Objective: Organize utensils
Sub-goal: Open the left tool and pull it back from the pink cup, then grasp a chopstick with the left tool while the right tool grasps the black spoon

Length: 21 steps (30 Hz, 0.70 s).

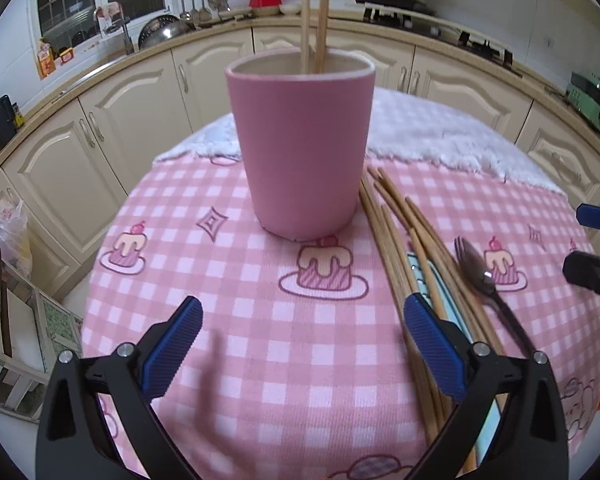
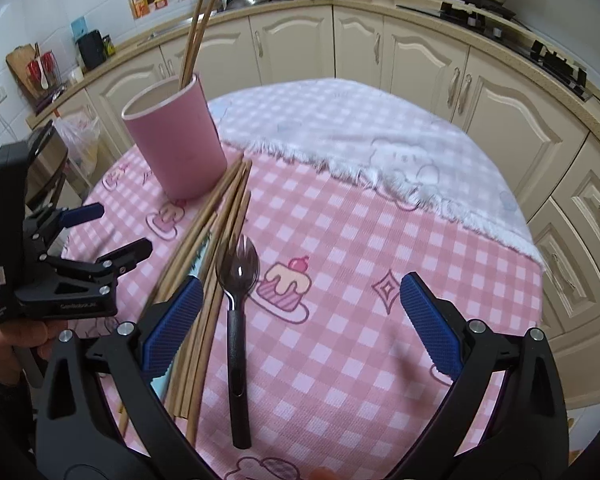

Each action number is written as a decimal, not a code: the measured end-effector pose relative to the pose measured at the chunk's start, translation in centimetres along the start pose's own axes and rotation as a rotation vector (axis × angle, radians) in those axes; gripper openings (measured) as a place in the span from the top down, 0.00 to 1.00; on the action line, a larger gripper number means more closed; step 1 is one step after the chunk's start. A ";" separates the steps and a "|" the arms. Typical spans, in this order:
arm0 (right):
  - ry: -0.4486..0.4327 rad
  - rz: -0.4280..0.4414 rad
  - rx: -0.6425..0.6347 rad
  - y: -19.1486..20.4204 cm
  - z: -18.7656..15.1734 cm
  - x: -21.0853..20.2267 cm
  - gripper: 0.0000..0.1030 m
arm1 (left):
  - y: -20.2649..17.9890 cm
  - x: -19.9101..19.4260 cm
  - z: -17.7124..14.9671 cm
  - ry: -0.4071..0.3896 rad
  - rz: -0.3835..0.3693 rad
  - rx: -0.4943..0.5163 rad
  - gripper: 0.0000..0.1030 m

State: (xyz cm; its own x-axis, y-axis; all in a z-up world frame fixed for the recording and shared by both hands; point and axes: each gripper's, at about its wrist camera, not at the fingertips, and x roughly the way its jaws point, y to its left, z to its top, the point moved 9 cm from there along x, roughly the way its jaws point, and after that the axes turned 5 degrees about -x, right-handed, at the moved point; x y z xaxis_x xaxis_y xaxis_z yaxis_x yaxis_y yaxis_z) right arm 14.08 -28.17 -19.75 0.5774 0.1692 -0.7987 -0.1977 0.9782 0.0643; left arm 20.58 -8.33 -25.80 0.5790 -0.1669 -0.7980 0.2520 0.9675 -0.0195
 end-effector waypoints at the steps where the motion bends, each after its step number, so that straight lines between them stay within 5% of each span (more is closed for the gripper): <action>1: 0.007 0.001 -0.004 0.1 -0.2 0.2 0.06 | -0.1 0.3 -0.1 0.008 0.001 0.007 0.04; 21: 0.081 -0.008 -0.073 1.6 -2.0 2.5 0.06 | -1.1 2.6 1.2 0.025 0.032 0.046 0.04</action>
State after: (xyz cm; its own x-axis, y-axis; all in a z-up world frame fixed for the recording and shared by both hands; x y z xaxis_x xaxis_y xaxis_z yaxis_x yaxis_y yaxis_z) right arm 13.66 -26.46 -22.81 0.5135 0.1485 -0.8452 -0.2523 0.9675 0.0167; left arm 22.71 -10.08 -27.17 0.5678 -0.1311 -0.8127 0.2694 0.9625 0.0330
